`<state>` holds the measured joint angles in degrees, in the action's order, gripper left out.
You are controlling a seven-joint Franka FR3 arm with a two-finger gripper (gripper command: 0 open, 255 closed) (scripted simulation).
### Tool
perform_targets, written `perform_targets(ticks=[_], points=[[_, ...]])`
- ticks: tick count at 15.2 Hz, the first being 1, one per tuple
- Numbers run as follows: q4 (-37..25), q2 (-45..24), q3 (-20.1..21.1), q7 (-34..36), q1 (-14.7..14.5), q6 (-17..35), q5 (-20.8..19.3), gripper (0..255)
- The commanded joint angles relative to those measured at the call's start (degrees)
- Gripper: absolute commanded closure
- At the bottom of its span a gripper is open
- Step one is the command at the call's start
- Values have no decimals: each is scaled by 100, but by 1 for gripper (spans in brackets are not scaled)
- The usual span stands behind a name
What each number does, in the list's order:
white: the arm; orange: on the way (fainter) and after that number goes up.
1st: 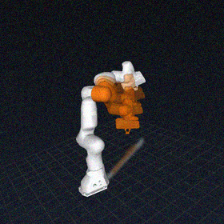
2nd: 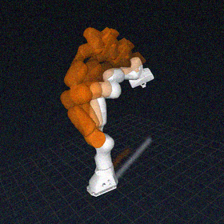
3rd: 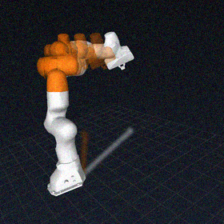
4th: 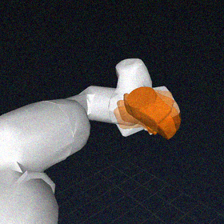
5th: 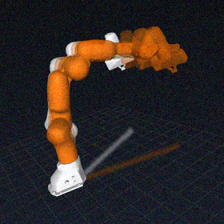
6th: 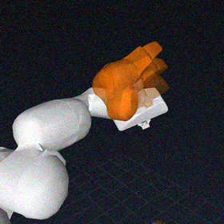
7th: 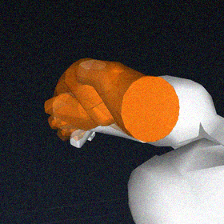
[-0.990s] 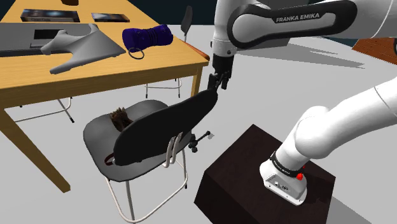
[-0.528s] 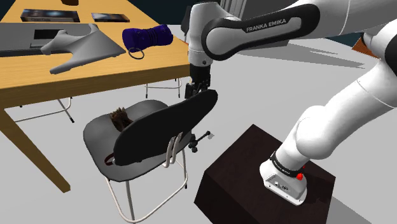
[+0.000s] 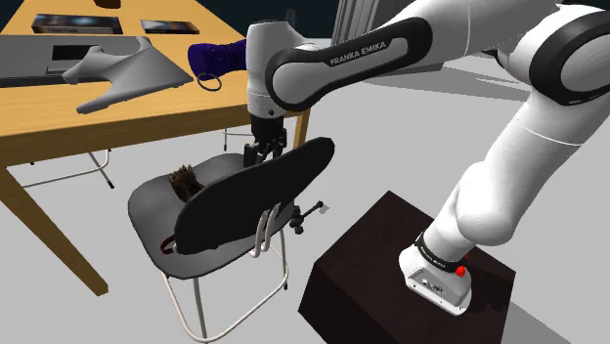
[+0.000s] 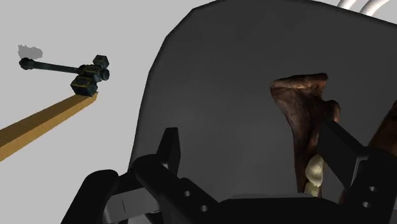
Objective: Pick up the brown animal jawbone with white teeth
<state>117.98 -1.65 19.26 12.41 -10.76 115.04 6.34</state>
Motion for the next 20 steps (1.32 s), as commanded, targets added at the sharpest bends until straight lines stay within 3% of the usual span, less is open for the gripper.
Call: perform_targets(ticks=[1, 8, 17, 18, 20], points=[[-303, -370, 73, 96, -83, 102, -68, 0], [-1502, -1634, 226, 440, -469, 264, -394, 0], [-1248, -1888, 135, 423, -552, 764, -452, 0], [-1215, -1820, 147, 427, -547, 734, -429, 255], [-1257, -1854, 140, 424, -549, 723, -442, 255]])
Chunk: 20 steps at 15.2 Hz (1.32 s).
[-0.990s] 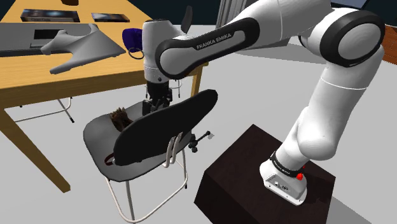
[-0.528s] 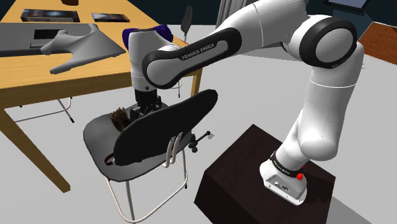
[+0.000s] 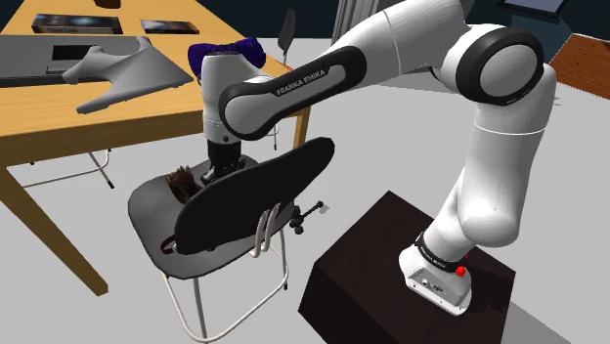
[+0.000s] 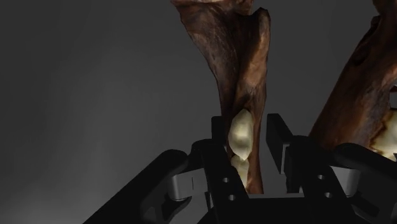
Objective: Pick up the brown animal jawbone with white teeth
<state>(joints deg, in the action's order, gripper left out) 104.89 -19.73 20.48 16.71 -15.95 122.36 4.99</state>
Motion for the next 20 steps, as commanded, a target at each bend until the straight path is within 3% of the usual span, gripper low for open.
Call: perform_targets(ticks=[1, 6, 8, 20], points=[[77, -39, 24, 8, -40, 14, -307, 255], [206, 19, 30, -3, -32, 92, -289, 255], [31, -27, -120, -45, -153, -35, -247, 255], [-423, 343, -93, -26, -125, -840, -143, 255]])
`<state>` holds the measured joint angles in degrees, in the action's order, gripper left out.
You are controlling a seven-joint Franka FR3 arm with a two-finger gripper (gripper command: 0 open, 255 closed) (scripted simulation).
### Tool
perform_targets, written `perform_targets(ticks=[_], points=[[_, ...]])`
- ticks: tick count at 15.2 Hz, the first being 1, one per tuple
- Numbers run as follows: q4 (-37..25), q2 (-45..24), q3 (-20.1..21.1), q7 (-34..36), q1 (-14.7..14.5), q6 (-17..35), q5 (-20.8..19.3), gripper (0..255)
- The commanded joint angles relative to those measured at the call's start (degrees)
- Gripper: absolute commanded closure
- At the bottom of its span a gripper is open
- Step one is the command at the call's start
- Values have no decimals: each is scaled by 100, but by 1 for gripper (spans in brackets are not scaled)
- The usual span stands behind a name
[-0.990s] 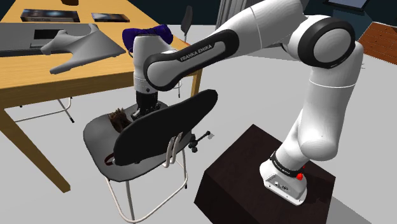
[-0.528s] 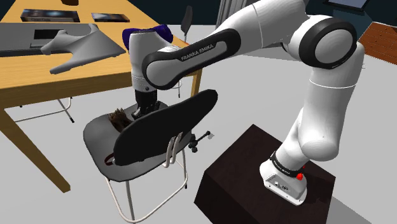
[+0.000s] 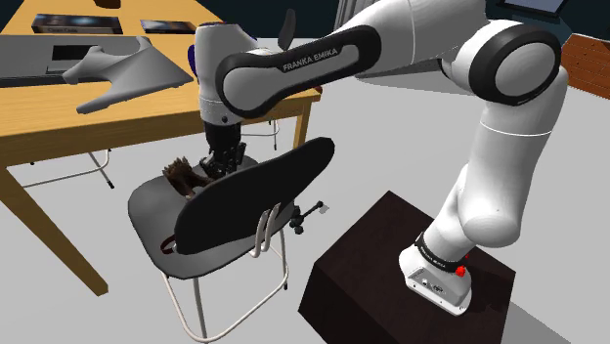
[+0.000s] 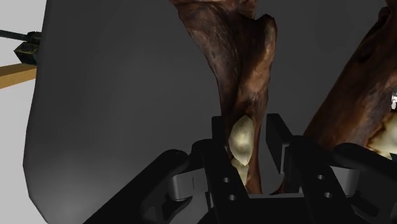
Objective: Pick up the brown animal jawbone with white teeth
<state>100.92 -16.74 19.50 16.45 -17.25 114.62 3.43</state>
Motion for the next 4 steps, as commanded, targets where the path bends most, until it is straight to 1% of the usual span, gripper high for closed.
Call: perform_targets(ticks=[1, 4], points=[[-72, 68, 7, 5, 7, -135, 18, 255], [-127, 94, 10, 9, 10, -215, 25, 255]])
